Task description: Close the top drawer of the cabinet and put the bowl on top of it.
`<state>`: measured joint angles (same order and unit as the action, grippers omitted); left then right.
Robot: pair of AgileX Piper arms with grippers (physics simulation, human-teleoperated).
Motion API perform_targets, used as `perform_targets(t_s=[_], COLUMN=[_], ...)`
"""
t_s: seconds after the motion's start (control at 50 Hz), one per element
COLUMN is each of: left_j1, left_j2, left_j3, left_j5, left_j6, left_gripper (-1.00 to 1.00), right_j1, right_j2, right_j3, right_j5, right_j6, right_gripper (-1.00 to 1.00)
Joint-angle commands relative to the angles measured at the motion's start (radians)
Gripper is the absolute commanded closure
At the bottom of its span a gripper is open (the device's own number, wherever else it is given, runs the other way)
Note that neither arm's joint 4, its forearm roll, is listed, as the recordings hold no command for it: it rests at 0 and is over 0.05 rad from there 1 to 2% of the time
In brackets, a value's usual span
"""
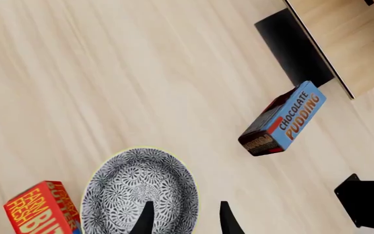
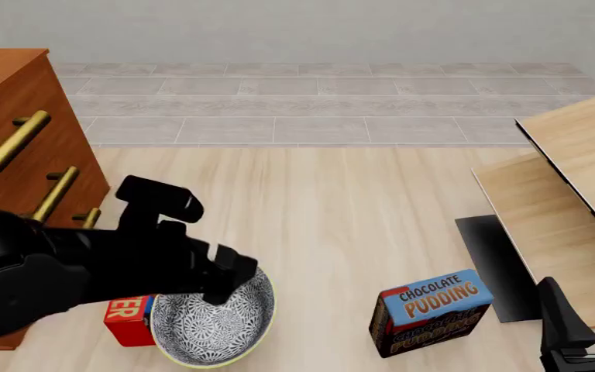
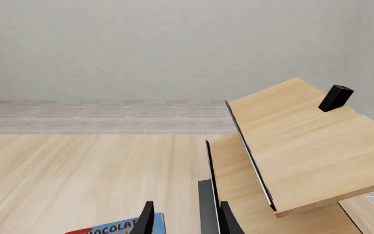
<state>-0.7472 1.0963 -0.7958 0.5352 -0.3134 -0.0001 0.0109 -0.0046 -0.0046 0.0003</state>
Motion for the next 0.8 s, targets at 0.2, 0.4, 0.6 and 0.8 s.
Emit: perform_targets(t_s=[0.2,0.4,0.6,0.8], left_j1=[-0.022,-0.022,-0.025,-0.031], left_j2=[0.05,0.069,0.088,0.117], left_j3=[0.051,0.076,0.089,0.109], left_j5=[-0.079,-0.112,-0.136,-0.174], left_j6=[-0.04,-0.05,-0.066,-0.08], left_gripper=[-1.0,-1.0,-1.0,-1.0], right_j1=[0.0,0.0,0.0,0.0], right_j2=[-0.002,-0.002,-0.002,-0.002], right_j3=[0.001,0.001,0.001,0.001], right_j5=[0.001,0.001,0.001,0.001], right_j6=[0.0,0.0,0.0,0.0], right_gripper=[-1.0,-1.0,-1.0,-1.0])
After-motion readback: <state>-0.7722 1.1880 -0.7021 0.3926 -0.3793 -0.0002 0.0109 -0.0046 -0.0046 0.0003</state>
